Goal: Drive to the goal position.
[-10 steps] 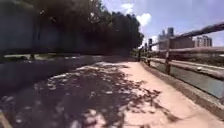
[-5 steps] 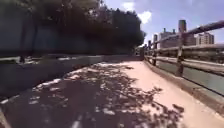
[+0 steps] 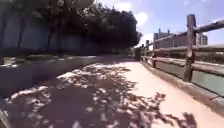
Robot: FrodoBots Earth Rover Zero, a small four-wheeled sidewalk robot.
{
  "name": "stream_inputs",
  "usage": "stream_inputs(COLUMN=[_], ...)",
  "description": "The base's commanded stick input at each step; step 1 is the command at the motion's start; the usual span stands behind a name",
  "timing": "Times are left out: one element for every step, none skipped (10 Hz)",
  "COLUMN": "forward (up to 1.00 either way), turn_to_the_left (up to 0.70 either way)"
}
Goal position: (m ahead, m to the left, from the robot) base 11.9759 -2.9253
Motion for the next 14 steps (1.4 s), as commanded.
stream_inputs(forward=[1.00, 1.00, 1.00, 1.00, 1.00, 1.00, 1.00, 1.00, 1.00, 1.00, 1.00, 1.00, 1.00, 1.00], turn_to_the_left=[0.00, 0.00, 0.00, 0.00, -0.01, -0.23, -0.40, -0.40, -0.40, -0.40, -0.21, 0.00, 0.00, 0.00])
